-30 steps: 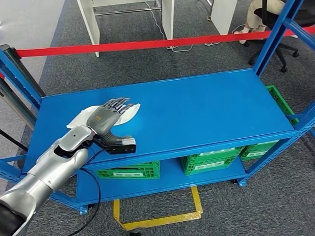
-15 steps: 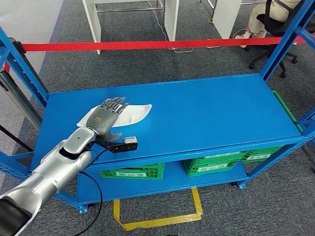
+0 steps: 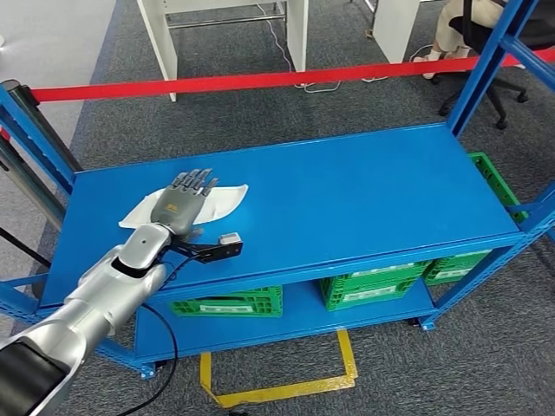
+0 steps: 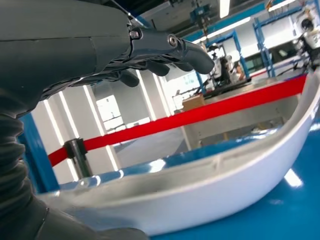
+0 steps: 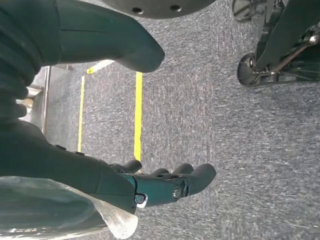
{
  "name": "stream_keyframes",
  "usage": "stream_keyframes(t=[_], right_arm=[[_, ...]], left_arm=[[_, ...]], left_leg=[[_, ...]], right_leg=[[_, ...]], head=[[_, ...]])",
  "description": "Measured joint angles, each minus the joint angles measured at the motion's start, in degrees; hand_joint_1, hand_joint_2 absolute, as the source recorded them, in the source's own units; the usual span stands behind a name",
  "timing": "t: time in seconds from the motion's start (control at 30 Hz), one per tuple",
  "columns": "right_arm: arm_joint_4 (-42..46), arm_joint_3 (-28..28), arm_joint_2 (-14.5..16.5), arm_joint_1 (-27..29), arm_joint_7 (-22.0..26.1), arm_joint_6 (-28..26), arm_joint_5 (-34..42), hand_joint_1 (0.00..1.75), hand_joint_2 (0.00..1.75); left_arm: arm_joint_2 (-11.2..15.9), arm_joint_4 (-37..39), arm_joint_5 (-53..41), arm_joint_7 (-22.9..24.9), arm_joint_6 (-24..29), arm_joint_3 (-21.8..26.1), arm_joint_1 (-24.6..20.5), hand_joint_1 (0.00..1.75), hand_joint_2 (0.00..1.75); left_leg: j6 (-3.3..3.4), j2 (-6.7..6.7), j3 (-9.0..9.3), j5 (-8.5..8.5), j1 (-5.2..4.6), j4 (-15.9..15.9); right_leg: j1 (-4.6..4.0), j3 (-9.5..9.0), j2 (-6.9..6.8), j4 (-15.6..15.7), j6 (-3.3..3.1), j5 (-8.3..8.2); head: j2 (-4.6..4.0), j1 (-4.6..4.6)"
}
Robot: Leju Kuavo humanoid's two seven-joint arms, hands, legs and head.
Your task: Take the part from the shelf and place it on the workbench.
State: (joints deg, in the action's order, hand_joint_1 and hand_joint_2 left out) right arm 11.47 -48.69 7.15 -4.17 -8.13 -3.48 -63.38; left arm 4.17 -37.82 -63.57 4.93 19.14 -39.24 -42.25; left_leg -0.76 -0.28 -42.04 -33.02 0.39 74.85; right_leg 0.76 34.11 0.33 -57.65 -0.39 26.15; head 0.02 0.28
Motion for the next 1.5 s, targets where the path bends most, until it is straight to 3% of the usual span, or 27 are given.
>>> stream_keyframes(t=[0.03,0.07,0.13,0.17,0.23,0.33,0.4,0.47,0.5,0.53,0.57,0.63,0.7,0.8,0.87,0.97,1.0,1.03,1.07,1.1,1.17,1.23,1.33,1.37,1.4,1.5], right_arm=[[0.0,-0.01,0.0,0.05,-0.04,0.01,-0.07,0.0,1.75],[0.0,-0.01,0.01,0.09,-0.1,0.02,-0.15,0.0,1.75],[0.0,-0.01,0.08,0.07,-0.17,0.05,-0.29,0.0,1.75],[0.0,0.0,0.13,0.02,-0.17,0.08,-0.38,0.0,1.75],[0.0,0.01,0.2,-0.06,-0.13,0.11,-0.56,0.0,1.75],[0.0,0.01,0.22,-0.07,0.01,0.11,-0.78,0.0,1.75],[0.0,0.01,0.22,-0.06,0.09,0.09,-0.84,0.0,1.75],[-0.01,0.01,0.24,-0.05,0.21,0.09,-0.86,0.0,1.75],[-0.01,0.01,0.26,-0.02,0.27,0.09,-0.87,0.0,1.75],[-0.02,0.01,0.28,0.02,0.34,0.09,-0.91,0.0,1.75],[-0.02,0.01,0.3,0.05,0.38,0.08,-0.97,0.0,1.75],[-0.02,0.01,0.31,0.02,0.48,0.05,-1.07,0.0,1.75],[-0.02,0.01,0.31,-0.1,0.58,0.05,-1.1,0.0,1.75],[-0.02,0.01,0.31,-0.06,0.63,0.06,-1.14,0.0,1.75],[-0.02,0.0,0.31,-0.02,0.7,0.05,-1.19,0.0,1.75],[-0.02,0.0,0.31,-0.11,0.96,0.09,-1.26,0.0,1.75],[-0.02,-0.01,0.31,-0.07,1.01,0.11,-1.31,0.0,1.75],[-0.02,-0.01,0.31,0.0,1.02,0.13,-1.38,0.0,1.75],[-0.02,-0.01,0.31,0.05,1.03,0.14,-1.47,0.0,1.75],[-0.02,-0.01,0.31,0.08,1.04,0.15,-1.57,0.0,1.75],[-0.02,0.0,0.32,0.08,1.04,0.2,-1.71,0.0,1.75],[-0.02,0.0,0.34,0.04,1.06,0.22,-1.76,0.0,1.75],[-0.02,-0.01,0.34,0.01,1.13,0.23,-1.84,0.0,1.75],[-0.02,-0.01,0.33,0.0,1.15,0.24,-1.88,0.0,1.75],[-0.02,0.0,0.33,0.0,1.16,0.25,-1.91,0.0,1.75],[-0.02,-0.01,0.34,0.11,1.2,0.28,-1.92,0.0,1.75]], left_arm=[[-0.08,0.63,-0.17,0.34,0.01,0.13,-0.02,0.0,1.75],[-0.15,1.2,-0.33,0.69,0.04,0.31,-0.09,0.0,1.75],[-0.39,2.37,-0.57,1.32,0.16,0.81,-0.5,0.0,1.75],[-0.57,3.06,-0.71,1.63,0.22,1.07,-0.81,0.0,1.75],[-0.9,4.46,-0.95,2.22,0.2,1.48,-1.32,0.0,1.75],[-1.19,6.29,-1.48,3.07,-0.49,1.94,-1.84,0.0,1.75],[-1.36,7.33,-1.74,3.39,-0.91,2.21,-2.4,0.0,1.75],[-1.48,8.32,-1.92,3.43,-1.87,2.36,-2.76,0.0,1.75],[-1.5,8.79,-2.05,3.44,-2.7,2.4,-2.85,0.0,1.75],[-1.5,9.2,-2.22,3.44,-3.6,2.47,-2.98,0.0,1.75],[-1.49,9.55,-2.42,3.49,-4.42,2.56,-3.16,0.0,1.75],[-1.4,10.17,-2.9,3.86,-5.82,2.72,-3.64,0.0,1.75],[-1.16,10.79,-3.42,4.39,-6.96,2.81,-4.08,0.0,1.75],[-0.79,11.47,-3.97,4.77,-7.91,2.85,-4.41,0.0,1.75],[-0.52,11.81,-4.17,5.02,-8.53,2.85,-4.51,0.0,1.75],[-0.05,12.48,-4.85,5.27,-10.66,2.82,-4.49,0.0,1.75],[0.15,12.69,-5.11,5.12,-11.56,2.81,-4.48,0.0,1.75],[0.39,12.86,-5.38,4.85,-12.37,2.8,-4.54,0.0,1.75],[0.62,12.96,-5.59,4.52,-13.05,2.8,-4.67,0.0,1.75],[0.88,13.06,-5.73,4.19,-13.69,2.8,-4.86,0.01,1.75],[1.31,13.19,-5.85,3.54,-14.99,2.79,-5.36,0.89,1.75],[1.61,13.27,-5.83,2.71,-16.53,2.78,-5.73,1.75,1.75],[1.99,13.39,-5.25,0.63,-18.97,2.79,-6.06,1.75,1.75],[2.04,13.43,-4.95,-0.03,-19.71,2.8,-6.17,1.75,1.75],[2.06,13.49,-4.67,-0.48,-20.29,2.81,-6.23,1.75,1.75],[2.06,13.66,-4.1,-0.98,-21.1,2.85,-6.14,1.75,1.75]], left_leg=[[0.05,0.0,-0.01,0.67,0.0,-0.04],[0.18,0.0,0.98,2.29,0.0,-2.21],[0.61,0.0,4.62,6.17,-0.07,-9.87],[0.86,-0.02,6.15,7.25,-0.15,-13.17],[1.28,-0.06,7.36,7.48,-0.38,-16.03],[2.22,-0.02,7.51,7.71,-0.26,-16.64],[2.81,0.04,7.68,7.95,-0.01,-16.98],[3.04,0.04,7.65,7.94,-0.03,-16.98],[3.07,0.04,7.68,7.92,-0.04,-16.97],[3.08,0.03,7.73,7.89,-0.05,-16.97],[3.05,0.0,7.84,7.85,-0.04,-16.96],[2.82,-0.05,8.13,7.67,-0.08,-16.93],[2.33,-0.1,8.17,7.47,-0.34,-16.78],[1.49,-0.12,8.2,7.46,-0.46,-16.82],[0.89,-0.08,7.61,6.16,-0.34,-15.17],[0.18,-0.02,3.35,0.88,-0.16,-5.06],[0.1,-0.02,2.01,-0.2,-0.14,-1.93],[0.1,-0.02,1.44,-0.22,-0.14,-0.57],[0.19,-0.02,1.92,0.84,-0.14,-1.46],[0.39,-0.02,3.4,2.7,-0.16,-4.46],[1.01,0.01,7.34,6.0,-0.3,-12.56],[1.53,0.02,9.33,6.88,-0.57,-16.81],[2.33,-0.02,9.58,7.14,-0.63,-17.49],[2.65,-0.02,9.68,7.41,-0.47,-17.76],[2.91,0.0,9.71,7.65,-0.28,-18.01],[3.15,0.07,9.31,7.87,-0.19,-18.07]], right_leg=[[-0.01,-0.04,0.02,-0.01,0.0,0.02],[-0.01,-0.13,0.04,-0.02,0.04,0.04],[-0.11,-0.3,0.06,-0.07,0.26,0.18],[-0.2,-0.26,0.07,-0.15,0.48,0.24],[-0.29,-0.06,0.07,-0.18,1.06,0.24],[-0.14,0.44,0.04,-0.51,1.97,0.7],[-0.08,2.59,-0.01,-4.83,2.45,3.2],[-0.03,6.36,-0.04,-12.75,2.78,6.54],[-0.01,7.87,-0.05,-15.64,2.88,7.27],[-0.01,8.45,-0.06,-16.56,2.93,6.97],[-0.01,7.83,-0.07,-15.08,2.91,5.58],[-0.03,3.98,-0.16,-7.23,2.64,1.71],[-0.1,0.6,-0.17,-1.04,2.17,-0.03],[-0.13,-0.26,-0.15,0.09,1.33,0.0],[0.04,-0.42,-0.27,0.29,0.67,-0.18],[0.1,-0.47,-0.35,0.37,0.14,-0.23],[0.08,-0.5,-0.35,0.35,0.1,-0.22],[0.07,-0.54,-0.34,0.33,0.06,-0.21],[0.06,-0.62,-0.33,0.31,0.06,-0.2],[0.05,-0.73,-0.31,0.31,0.08,-0.18],[-0.07,-0.88,-0.29,0.24,0.26,-0.11],[-0.13,-0.87,-0.27,0.19,0.8,-0.08],[0.04,-0.82,-0.29,0.19,1.86,0.08],[0.03,-0.35,-0.3,-0.67,2.12,0.82],[0.02,0.65,-0.3,-2.66,2.34,2.14],[0.11,5.6,-0.31,-13.42,2.76,7.38]], head=[[0.01,0.0],[0.01,0.0],[0.01,0.01],[0.01,0.03],[0.0,0.08],[0.01,0.11],[0.01,0.32],[0.01,0.51],[0.0,0.53],[0.0,0.55],[0.0,0.55],[0.0,0.57],[0.0,0.52],[0.0,0.46],[0.0,0.37],[0.0,0.27],[0.0,0.29],[0.0,0.27],[0.0,0.27],[0.0,0.27],[0.0,0.28],[0.0,0.32],[0.0,0.35],[0.0,0.44],[0.0,0.53],[0.0,0.67]])
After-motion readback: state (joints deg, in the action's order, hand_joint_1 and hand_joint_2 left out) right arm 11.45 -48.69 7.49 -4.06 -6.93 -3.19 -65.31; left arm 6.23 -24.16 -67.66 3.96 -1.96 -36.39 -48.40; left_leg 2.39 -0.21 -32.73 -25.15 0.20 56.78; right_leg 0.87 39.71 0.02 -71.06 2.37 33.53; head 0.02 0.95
